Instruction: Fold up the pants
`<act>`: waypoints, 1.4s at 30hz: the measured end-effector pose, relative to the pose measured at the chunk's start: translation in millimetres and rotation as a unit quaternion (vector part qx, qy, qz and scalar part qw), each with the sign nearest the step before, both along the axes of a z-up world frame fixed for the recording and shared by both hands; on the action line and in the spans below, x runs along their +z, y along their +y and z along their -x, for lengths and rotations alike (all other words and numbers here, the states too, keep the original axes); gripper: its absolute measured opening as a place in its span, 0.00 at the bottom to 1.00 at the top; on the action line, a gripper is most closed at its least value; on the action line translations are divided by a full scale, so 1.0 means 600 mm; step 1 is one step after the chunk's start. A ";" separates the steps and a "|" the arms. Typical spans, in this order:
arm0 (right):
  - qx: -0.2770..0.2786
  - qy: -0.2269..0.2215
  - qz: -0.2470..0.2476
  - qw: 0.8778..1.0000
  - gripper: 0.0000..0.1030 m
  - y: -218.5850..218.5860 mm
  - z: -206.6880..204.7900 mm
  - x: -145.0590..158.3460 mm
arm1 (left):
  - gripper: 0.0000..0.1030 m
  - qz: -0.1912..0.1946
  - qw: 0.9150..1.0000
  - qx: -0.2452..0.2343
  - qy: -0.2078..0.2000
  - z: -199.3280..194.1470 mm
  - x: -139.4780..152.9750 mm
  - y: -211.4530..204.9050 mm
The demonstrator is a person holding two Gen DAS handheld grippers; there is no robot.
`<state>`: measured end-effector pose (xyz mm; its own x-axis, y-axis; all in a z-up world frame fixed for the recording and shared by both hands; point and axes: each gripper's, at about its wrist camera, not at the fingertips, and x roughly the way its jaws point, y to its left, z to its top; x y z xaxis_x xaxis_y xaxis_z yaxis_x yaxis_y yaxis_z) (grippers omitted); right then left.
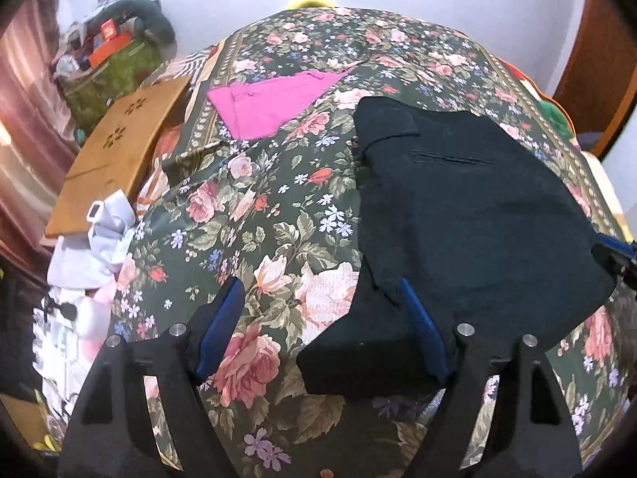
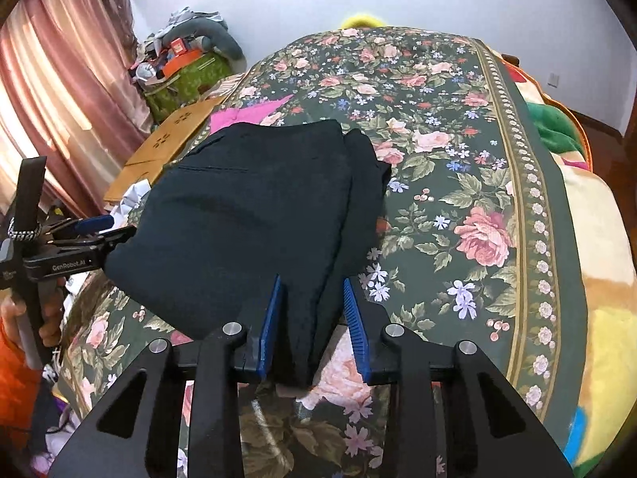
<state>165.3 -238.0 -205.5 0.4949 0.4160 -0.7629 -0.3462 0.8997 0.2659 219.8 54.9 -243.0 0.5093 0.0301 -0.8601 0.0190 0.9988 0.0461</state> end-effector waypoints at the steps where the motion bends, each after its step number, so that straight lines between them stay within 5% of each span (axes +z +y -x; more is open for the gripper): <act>1: 0.005 -0.002 0.008 1.000 0.28 0.002 0.001 0.004 | 0.78 0.003 1.000 0.000 0.000 0.001 0.003 0.003; 5: 0.017 0.003 0.011 1.000 0.28 -0.006 -0.001 0.011 | 0.78 -0.013 1.000 -0.011 -0.007 0.006 0.016 0.009; 9: 0.017 0.009 0.006 1.000 0.28 -0.013 -0.002 0.007 | 0.77 -0.087 0.996 0.011 -0.005 0.011 0.007 0.029; 16: 0.016 -0.003 -0.001 1.000 0.31 -0.012 -0.019 0.039 | 0.76 -0.057 0.998 0.022 -0.007 0.002 0.027 0.083; 26: 0.032 -0.010 0.001 0.999 0.37 0.019 -0.133 0.051 | 0.79 0.015 0.999 -0.034 -0.039 -0.127 0.092 0.021; 38: 0.071 0.089 -0.001 0.994 0.36 0.066 -0.280 -0.045 | 0.79 0.035 0.993 -0.103 0.039 -0.259 0.023 -0.062; 42: 0.093 0.070 0.013 0.993 0.24 0.081 -0.281 -0.053 | 0.80 0.033 0.990 -0.113 0.081 -0.277 -0.024 -0.079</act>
<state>333.7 -189.5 -237.3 0.2995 0.4692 -0.8308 -0.4684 0.8309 0.3004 385.8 7.6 -257.7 0.3519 -0.1279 -0.9273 0.2440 0.9689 -0.0411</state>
